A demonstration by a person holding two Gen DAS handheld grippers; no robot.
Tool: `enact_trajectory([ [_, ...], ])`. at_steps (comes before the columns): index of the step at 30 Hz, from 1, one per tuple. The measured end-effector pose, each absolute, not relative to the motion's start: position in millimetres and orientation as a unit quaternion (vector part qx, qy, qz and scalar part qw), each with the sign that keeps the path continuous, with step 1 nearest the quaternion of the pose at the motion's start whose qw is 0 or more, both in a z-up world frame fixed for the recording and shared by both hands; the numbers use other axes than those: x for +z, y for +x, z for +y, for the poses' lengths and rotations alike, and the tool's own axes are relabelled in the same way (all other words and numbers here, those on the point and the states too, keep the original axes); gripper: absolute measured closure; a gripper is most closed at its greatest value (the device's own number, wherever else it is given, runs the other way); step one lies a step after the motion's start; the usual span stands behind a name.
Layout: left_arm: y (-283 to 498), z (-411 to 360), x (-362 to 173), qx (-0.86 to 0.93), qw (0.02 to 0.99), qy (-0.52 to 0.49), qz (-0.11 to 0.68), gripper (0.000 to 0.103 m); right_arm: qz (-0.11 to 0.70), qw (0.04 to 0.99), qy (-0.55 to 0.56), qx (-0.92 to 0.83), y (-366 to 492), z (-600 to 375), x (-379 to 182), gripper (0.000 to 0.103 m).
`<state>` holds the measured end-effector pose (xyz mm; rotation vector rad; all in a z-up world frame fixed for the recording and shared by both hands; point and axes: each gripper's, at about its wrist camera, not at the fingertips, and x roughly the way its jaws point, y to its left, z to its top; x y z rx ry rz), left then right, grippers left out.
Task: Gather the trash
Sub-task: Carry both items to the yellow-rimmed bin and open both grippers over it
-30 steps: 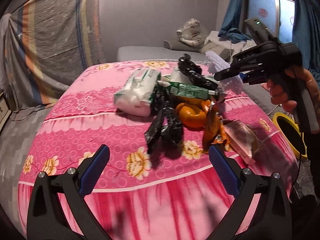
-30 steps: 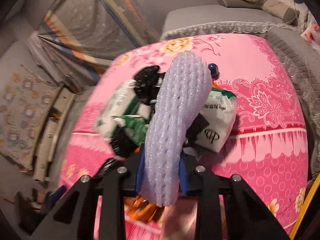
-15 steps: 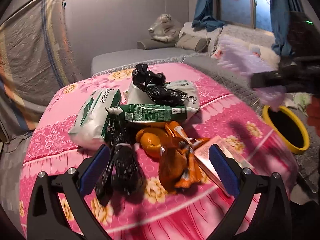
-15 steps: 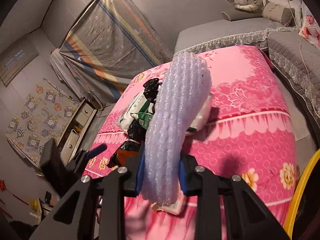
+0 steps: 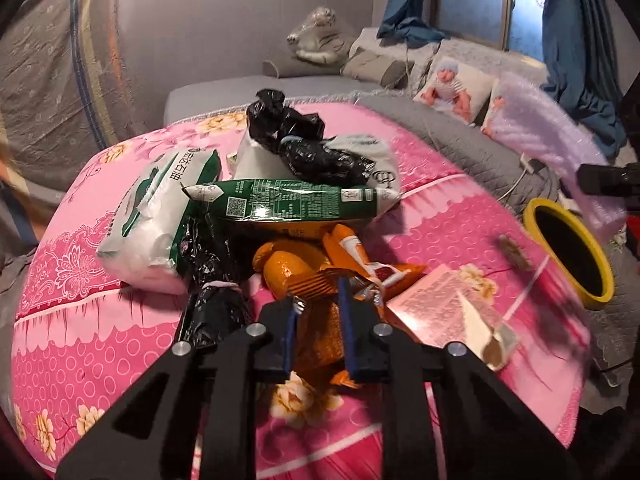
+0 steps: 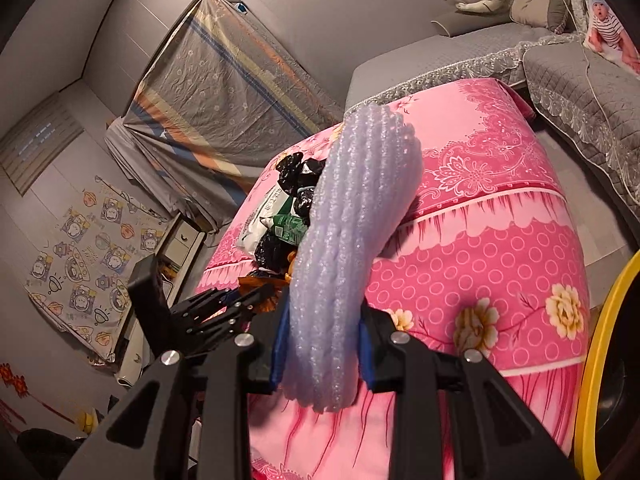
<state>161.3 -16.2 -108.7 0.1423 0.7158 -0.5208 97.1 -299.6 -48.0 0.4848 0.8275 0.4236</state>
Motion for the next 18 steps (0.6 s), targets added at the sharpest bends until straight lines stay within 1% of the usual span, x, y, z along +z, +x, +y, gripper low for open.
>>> enact_trajectory([
  [1, 157, -13, -106, -0.256, 0.901, 0.061, 0.344, 0.092, 0.394, 0.866, 0.232, 0.202, 96, -301, -48, 0.076],
  [5, 137, 4, -94, -0.261, 0.911, 0.041, 0.316, 0.095, 0.393, 0.867, 0.234, 0.198, 89, -303, -50, 0.076],
  [18, 74, 63, -33, -0.247, 0.942, -0.088, 0.210, 0.096, 0.389, 0.866, 0.243, 0.198, 73, -303, -57, 0.076],
])
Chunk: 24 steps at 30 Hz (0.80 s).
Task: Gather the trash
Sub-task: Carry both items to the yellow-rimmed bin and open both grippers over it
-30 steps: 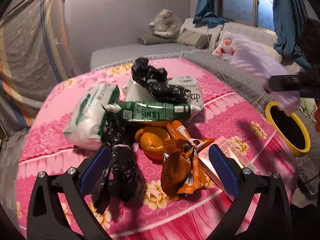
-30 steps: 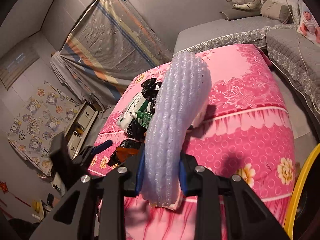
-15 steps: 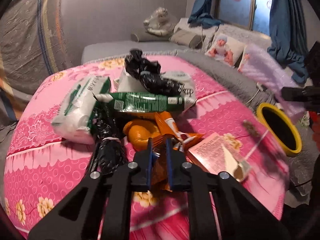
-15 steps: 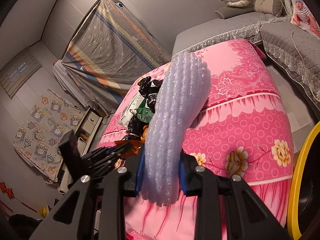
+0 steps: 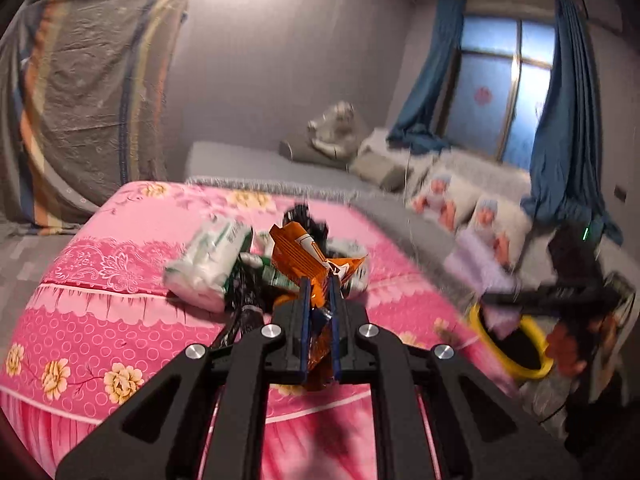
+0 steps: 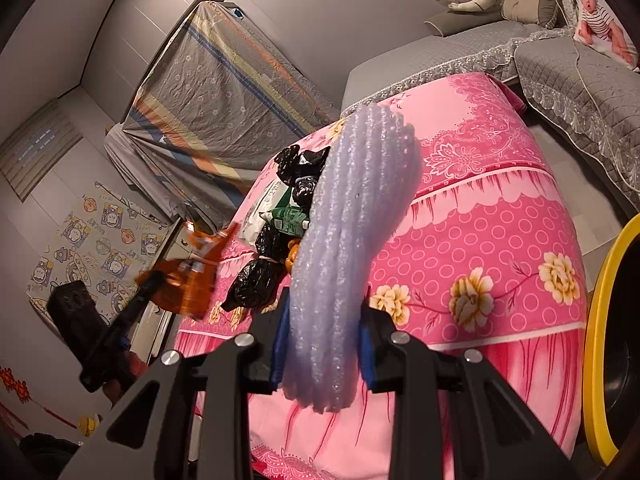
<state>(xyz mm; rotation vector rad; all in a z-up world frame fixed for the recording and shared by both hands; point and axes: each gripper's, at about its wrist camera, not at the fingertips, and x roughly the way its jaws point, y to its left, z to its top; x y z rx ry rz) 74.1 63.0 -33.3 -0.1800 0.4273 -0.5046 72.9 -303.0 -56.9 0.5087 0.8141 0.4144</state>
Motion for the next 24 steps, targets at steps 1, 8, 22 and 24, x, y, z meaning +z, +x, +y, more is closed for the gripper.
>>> enact_trajectory([
  [1, 70, 66, -27, -0.245, 0.944, -0.099, 0.198, 0.096, 0.386, 0.868, 0.243, 0.198, 71, -303, -56, 0.076],
  [8, 70, 36, -3, -0.271, 0.942, -0.088, 0.180, 0.096, 0.360, 0.882, 0.245, 0.182, 56, -321, -49, 0.076],
  [22, 117, -172, -7, -0.452, 0.862, -0.001, 0.229, 0.096, 0.273, 0.926, 0.256, -0.041, -10, -445, -46, 0.076],
  [24, 121, -204, -14, -0.471, 0.849, 0.016, 0.239, 0.096, 0.275, 0.922, 0.265, -0.066, -16, -460, -53, 0.076],
])
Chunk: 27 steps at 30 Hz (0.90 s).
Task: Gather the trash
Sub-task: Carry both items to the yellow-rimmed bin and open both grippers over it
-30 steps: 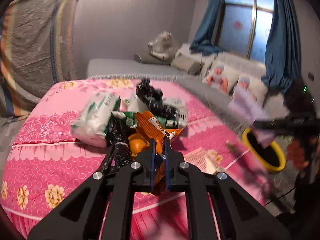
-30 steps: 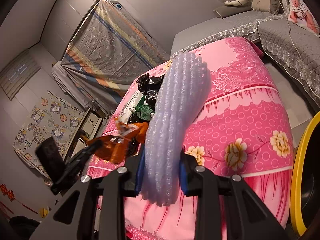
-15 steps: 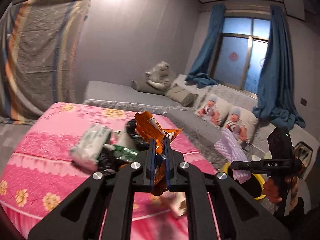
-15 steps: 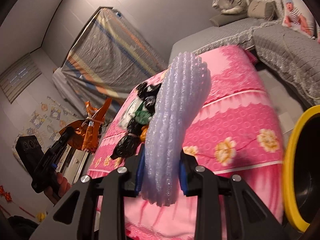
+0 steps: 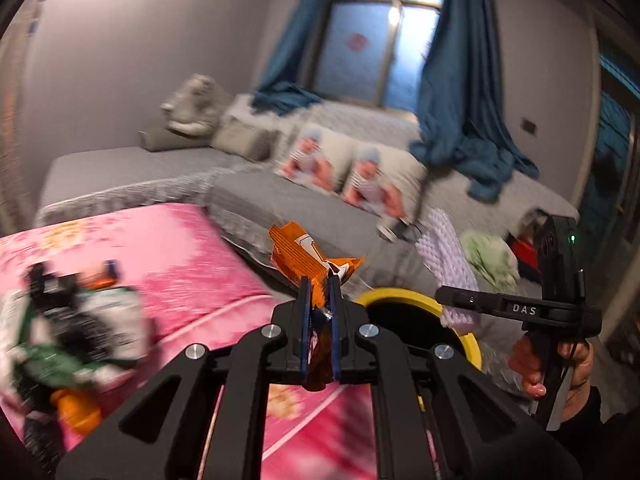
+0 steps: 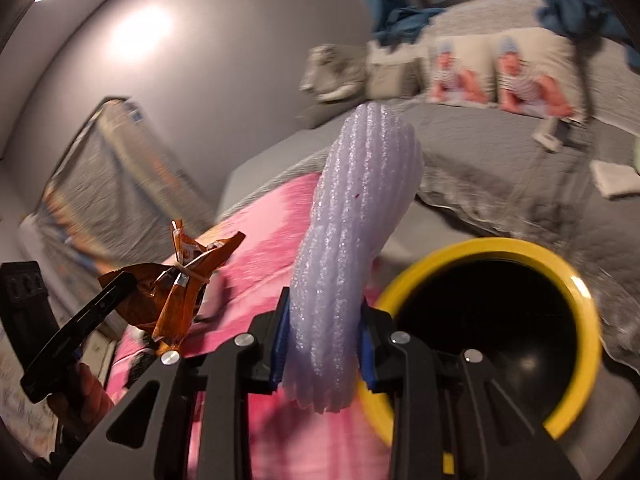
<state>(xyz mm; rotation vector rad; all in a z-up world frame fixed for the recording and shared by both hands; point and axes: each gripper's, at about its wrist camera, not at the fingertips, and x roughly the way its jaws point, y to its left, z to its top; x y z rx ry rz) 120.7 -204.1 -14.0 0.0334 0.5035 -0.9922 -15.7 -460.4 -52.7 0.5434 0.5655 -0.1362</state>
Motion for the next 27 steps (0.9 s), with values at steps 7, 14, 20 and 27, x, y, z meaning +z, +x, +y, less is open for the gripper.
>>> enact_trajectory([
  [7, 134, -299, -56, -0.519, 0.802, 0.047, 0.292, 0.096, 0.310, 0.893, 0.300, -0.127, -29, -503, -98, 0.076],
  [14, 127, -352, -91, -0.534, 0.776, 0.072, 0.328, 0.096, 0.346, 0.861, 0.334, -0.163, -42, -533, -143, 0.075],
  [20, 125, -377, -103, -0.536, 0.765, 0.086, 0.347, 0.096, 0.363, 0.844, 0.344, -0.193, -50, -543, -167, 0.074],
  [27, 131, -379, -108, -0.531, 0.764, 0.075, 0.359, 0.051, 0.342, 0.838, 0.342, -0.254, -69, -555, -155, 0.042],
])
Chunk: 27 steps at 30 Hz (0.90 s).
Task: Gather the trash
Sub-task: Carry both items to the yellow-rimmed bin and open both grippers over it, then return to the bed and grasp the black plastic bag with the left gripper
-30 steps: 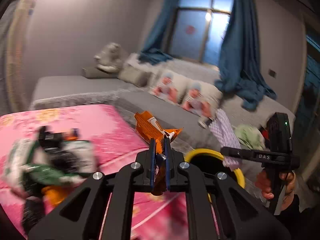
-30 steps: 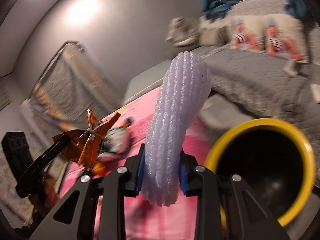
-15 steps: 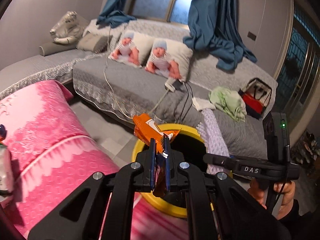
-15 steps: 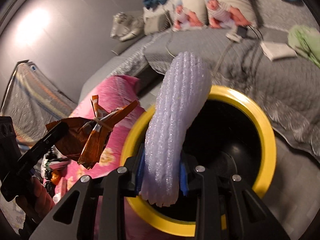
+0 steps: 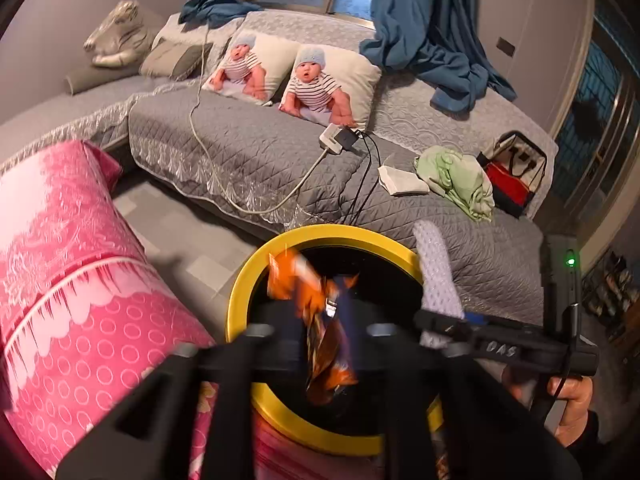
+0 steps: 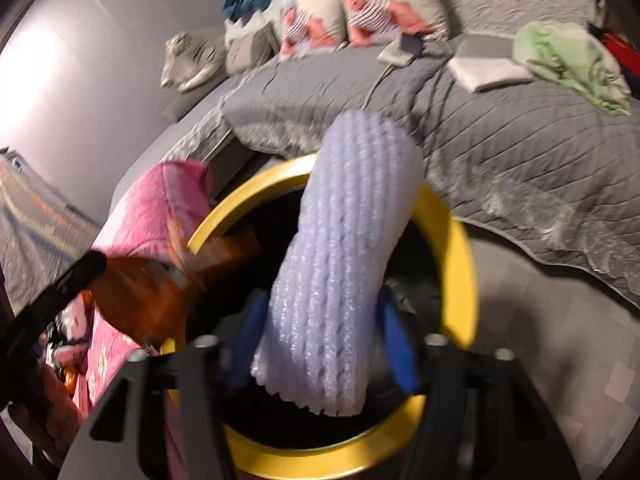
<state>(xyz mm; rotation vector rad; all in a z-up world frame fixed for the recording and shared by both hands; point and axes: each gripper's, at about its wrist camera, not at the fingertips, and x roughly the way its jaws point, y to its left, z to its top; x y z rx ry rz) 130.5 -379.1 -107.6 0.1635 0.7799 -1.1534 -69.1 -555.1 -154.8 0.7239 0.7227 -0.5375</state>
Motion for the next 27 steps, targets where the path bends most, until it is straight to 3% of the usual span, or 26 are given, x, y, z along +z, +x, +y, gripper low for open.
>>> enact_trajectory([
  [1, 132, -376, -106, -0.523, 0.773, 0.066, 0.353, 0.014, 0.336, 0.838, 0.344, -0.258, -73, -556, -152, 0.038],
  [2, 133, -370, -104, -0.514, 0.787, 0.054, 0.338, 0.012, 0.333, 0.839, 0.345, -0.259, -74, -557, -150, 0.037],
  [15, 162, -290, -77, -0.429, 0.816, -0.031, 0.386, 0.008, 0.280, 0.864, 0.346, -0.234, -78, -541, -105, 0.033],
  [18, 165, -250, -67, -0.418, 0.824, -0.039, 0.381, 0.008, 0.274, 0.878, 0.338, -0.201, -66, -523, -95, 0.031],
  [24, 154, -123, -45, -0.394, 0.853, -0.148, 0.307, 0.008, 0.278, 0.908, 0.289, -0.121, -31, -468, -70, 0.029],
  [27, 148, -68, -41, -0.346, 0.875, -0.114, 0.318, 0.008, 0.285, 0.920, 0.259, -0.073, -11, -433, -58, 0.026],
])
